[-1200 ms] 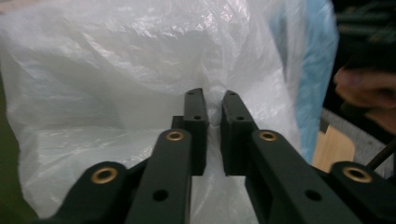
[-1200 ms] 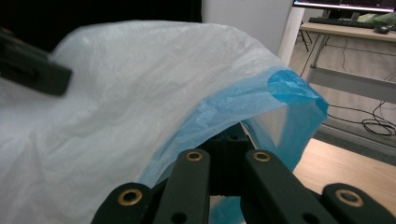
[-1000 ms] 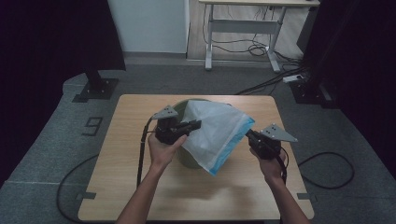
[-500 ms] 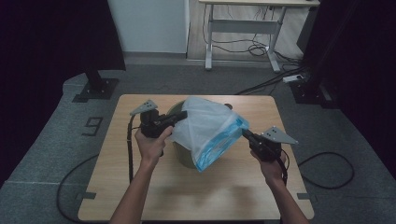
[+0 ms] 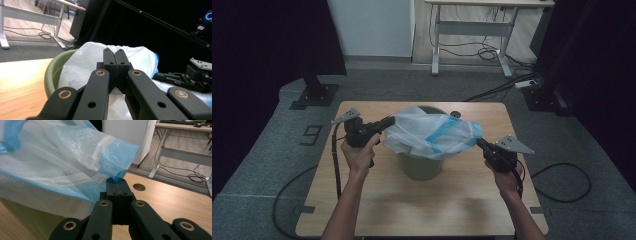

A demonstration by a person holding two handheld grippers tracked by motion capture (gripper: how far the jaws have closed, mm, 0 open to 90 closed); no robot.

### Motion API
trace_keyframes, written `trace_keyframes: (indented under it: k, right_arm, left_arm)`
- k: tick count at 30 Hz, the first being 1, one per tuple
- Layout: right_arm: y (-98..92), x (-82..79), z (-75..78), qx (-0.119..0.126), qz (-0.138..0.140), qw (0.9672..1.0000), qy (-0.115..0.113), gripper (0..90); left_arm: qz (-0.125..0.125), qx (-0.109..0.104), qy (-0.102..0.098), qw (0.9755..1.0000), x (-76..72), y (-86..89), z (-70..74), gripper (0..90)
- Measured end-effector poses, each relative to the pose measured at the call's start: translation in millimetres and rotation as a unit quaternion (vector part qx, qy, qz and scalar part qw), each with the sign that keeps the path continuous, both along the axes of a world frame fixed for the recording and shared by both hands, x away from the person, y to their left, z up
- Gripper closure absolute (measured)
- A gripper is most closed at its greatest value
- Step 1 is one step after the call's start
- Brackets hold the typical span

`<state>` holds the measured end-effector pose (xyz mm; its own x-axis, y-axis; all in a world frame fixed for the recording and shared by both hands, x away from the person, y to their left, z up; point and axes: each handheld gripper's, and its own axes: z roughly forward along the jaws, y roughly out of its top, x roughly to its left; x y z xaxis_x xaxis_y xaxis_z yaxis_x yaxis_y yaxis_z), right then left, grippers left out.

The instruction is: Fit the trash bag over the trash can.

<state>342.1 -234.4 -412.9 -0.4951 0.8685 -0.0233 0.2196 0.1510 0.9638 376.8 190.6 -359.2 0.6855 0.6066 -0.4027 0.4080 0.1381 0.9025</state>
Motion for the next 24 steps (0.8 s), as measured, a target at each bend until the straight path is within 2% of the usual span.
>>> trace_keyframes:
  k: [6, 11, 14, 17, 21, 24]
  right_arm:
    - [-11.5, 3.9, 3.1, 0.003, -0.02, 0.9998, 0.003, 89.1]
    - [-19.4, 4.6, 5.9, 0.011, -0.035, 0.9993, -0.003, 89.1]
    - [-22.5, 0.9, 7.8, 0.017, -0.035, 0.9992, -0.011, 89.0]
    - [-22.3, -4.1, 7.8, 0.02, -0.027, 0.9993, -0.016, 89.0]
    - [-19.4, -6.3, 4.9, 0.024, -0.02, 0.9994, -0.015, 88.9]
    - [-16.4, -7.1, 1.7, 0.025, -0.014, 0.9995, -0.011, 88.9]
  left_arm:
    - [-0.014, -0.01, -0.002, 0.9998, -1.5, -1.5, 1.4, 89.7]
    - [-0.031, -0.004, -0.011, 0.9994, -4.7, -9.2, 7.1, 89.7]
    - [-0.038, 0.002, -0.014, 0.9992, -9.0, -9.3, 7.5, 89.7]
    - [-0.04, 0.003, -0.012, 0.9991, -14.7, -7.2, 1.8, 89.6]
    - [-0.039, 0.017, -0.009, 0.9991, -22.6, -5.5, -6.8, 89.6]
    - [-0.033, 0.037, -0.008, 0.9987, -26.6, -3.2, -11.4, 89.5]
